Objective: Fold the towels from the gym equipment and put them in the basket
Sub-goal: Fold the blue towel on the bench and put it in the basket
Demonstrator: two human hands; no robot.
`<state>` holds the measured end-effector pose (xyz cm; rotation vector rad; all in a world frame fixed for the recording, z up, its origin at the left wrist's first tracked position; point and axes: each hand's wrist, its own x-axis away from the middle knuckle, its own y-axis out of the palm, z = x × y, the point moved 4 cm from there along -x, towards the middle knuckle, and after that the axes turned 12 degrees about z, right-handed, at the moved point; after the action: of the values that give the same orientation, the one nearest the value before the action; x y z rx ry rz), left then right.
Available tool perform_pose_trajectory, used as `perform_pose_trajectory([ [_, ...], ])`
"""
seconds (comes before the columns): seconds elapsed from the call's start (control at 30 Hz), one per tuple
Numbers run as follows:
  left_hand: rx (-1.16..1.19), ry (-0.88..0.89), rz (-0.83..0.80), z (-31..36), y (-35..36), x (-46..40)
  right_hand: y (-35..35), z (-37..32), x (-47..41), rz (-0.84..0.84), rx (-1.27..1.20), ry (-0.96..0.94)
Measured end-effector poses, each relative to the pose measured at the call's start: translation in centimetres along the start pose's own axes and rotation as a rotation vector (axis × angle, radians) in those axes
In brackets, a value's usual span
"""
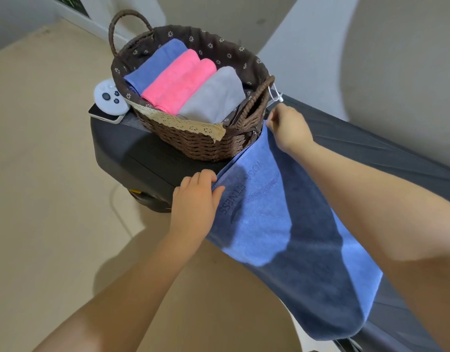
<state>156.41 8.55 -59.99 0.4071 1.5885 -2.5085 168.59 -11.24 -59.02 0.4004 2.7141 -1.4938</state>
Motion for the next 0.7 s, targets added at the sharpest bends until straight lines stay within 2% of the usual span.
perform_pose_trajectory([
  [0.07,-0.032,-0.03,-0.023,-0.2,0.3,-0.1,0.6,-0.1,0.1,0.007,0.07,-0.033],
  [0.27,-0.301,0.208,-0.015,0.7,0.8,-0.1,0.5,0.6,0.0,-0.017,0.218,-0.027],
  [0.37,-0.311,0.201,-0.05,1.1,0.7,-0.1,-1.2,1.5,0.9,-0.031,0.222,-0.025],
  [0.47,-0.235,0.095,-0.053,1.3,0.1,-0.6,-3.7,3.9,3.1,0.035,0.178,0.047],
  [0.5,-0.195,0.111,-0.035,2.1,-0.2,-0.8,-4.7,5.0,4.2,0.057,0.179,0.077],
  [0.57,-0.175,0.278,0.014,4.8,-0.5,-1.1,-6.5,7.4,6.3,0.075,0.2,0.144],
  [0.7,0.04,0.408,-0.2,10.3,2.6,-1.4,-9.9,11.5,10.1,0.104,0.264,0.32],
])
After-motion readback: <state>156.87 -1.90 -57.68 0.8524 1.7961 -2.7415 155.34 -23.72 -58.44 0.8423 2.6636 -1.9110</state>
